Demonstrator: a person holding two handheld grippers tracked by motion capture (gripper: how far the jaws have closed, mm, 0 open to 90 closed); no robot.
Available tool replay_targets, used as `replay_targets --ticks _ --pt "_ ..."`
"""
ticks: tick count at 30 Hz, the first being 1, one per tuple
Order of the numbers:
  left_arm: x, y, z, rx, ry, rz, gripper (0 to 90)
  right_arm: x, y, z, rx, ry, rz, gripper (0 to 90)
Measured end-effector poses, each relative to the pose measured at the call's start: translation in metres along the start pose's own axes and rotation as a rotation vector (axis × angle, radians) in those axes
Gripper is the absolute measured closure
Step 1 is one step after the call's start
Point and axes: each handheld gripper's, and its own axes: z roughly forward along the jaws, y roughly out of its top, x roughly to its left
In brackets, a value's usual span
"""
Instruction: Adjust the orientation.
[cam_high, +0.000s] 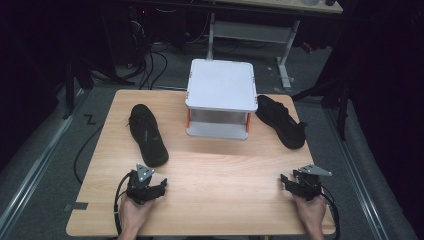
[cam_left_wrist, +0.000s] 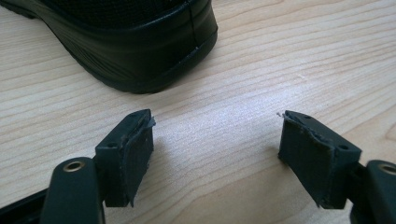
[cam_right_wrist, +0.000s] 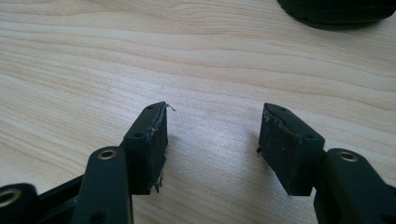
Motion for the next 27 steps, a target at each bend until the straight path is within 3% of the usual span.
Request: replay_targets --ticks 11,27 --pt "0.001 0.0 -0.008 0.005 -0.011 -0.004 26.7 0.0 0.0 0.0 0.001 0.001 -0.001 41.7" --pt "0.002 0.028 -0.034 -0.062 -0.011 0.041 27.2 0.0 0.0 0.0 0.0 0.003 -0.004 41.1"
